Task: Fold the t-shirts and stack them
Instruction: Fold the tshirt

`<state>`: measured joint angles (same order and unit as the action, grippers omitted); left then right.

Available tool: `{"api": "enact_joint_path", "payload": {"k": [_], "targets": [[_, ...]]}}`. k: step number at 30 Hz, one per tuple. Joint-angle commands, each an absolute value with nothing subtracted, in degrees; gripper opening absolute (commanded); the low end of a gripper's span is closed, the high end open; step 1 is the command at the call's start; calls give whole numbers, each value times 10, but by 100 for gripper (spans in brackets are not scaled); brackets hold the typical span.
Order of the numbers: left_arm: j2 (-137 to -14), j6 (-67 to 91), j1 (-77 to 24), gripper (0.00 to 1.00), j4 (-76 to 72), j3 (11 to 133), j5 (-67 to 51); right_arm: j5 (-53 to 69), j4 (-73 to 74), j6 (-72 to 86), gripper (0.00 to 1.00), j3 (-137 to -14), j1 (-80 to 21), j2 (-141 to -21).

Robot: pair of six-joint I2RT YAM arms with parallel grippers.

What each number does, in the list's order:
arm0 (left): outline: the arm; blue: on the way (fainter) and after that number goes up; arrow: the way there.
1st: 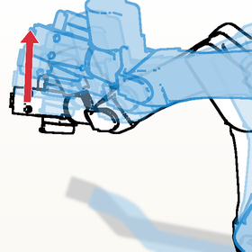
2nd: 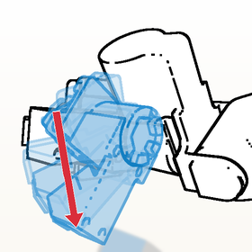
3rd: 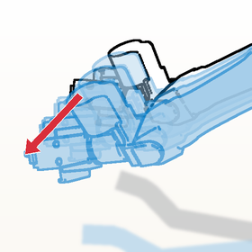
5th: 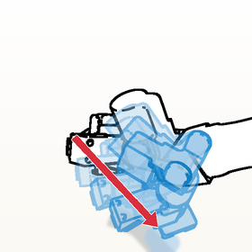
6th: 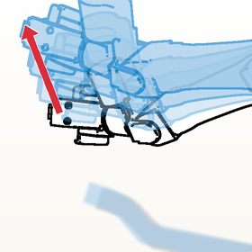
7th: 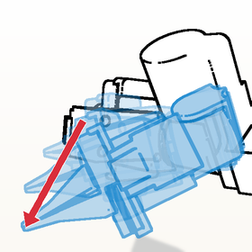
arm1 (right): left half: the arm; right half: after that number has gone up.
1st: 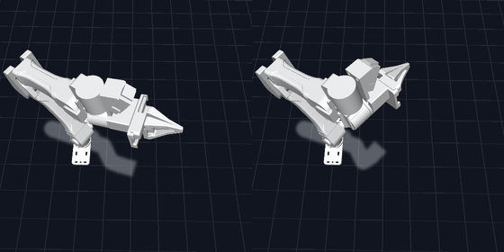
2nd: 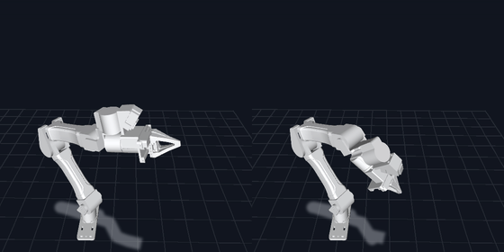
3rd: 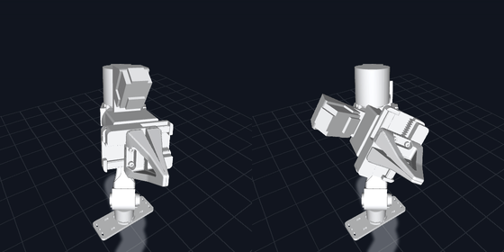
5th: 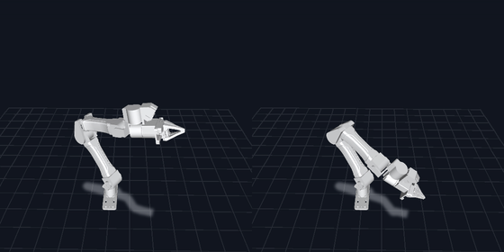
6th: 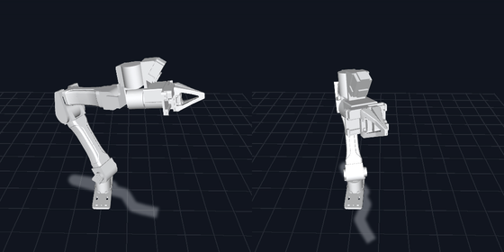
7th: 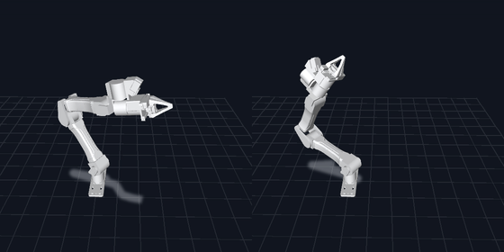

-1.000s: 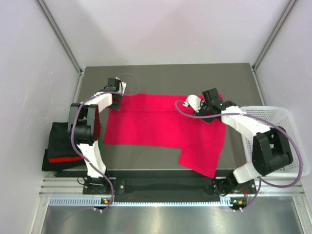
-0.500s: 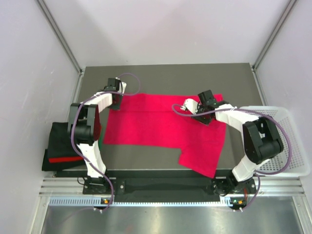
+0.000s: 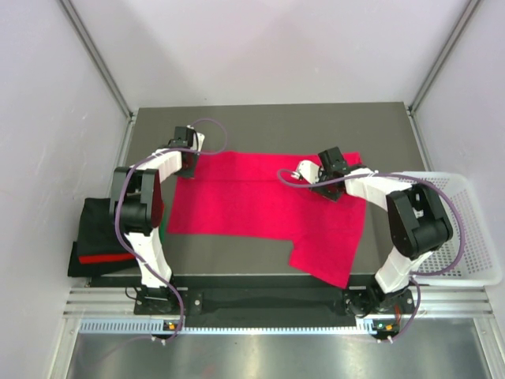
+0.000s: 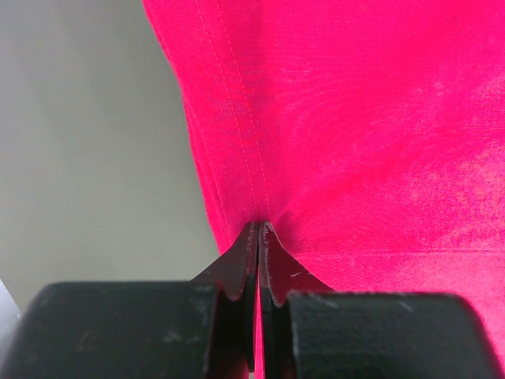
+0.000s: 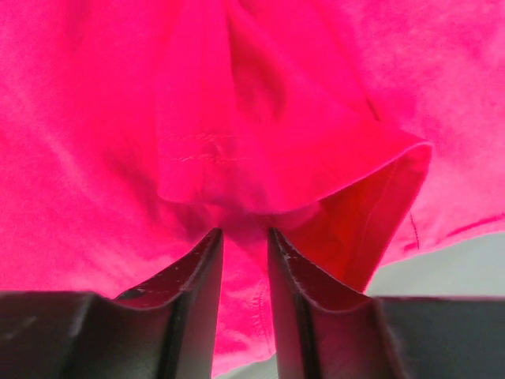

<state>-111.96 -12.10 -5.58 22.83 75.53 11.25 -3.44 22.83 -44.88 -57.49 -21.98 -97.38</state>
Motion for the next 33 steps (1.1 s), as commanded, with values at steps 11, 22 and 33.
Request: {"api": "enact_joint_path", "payload": {"k": [11, 22, 33], "targets": [[-1114, -120, -53, 1, 228, 758, 115, -66, 208, -417, 5, -589, -223, -897], [-1106, -120, -53, 1, 228, 754, 112, -62, 222, -454, 27, -546, -225, -909], [-1107, -123, -53, 1, 229, 757, 115, -81, 210, -478, 36, -545, -222, -927]]}}
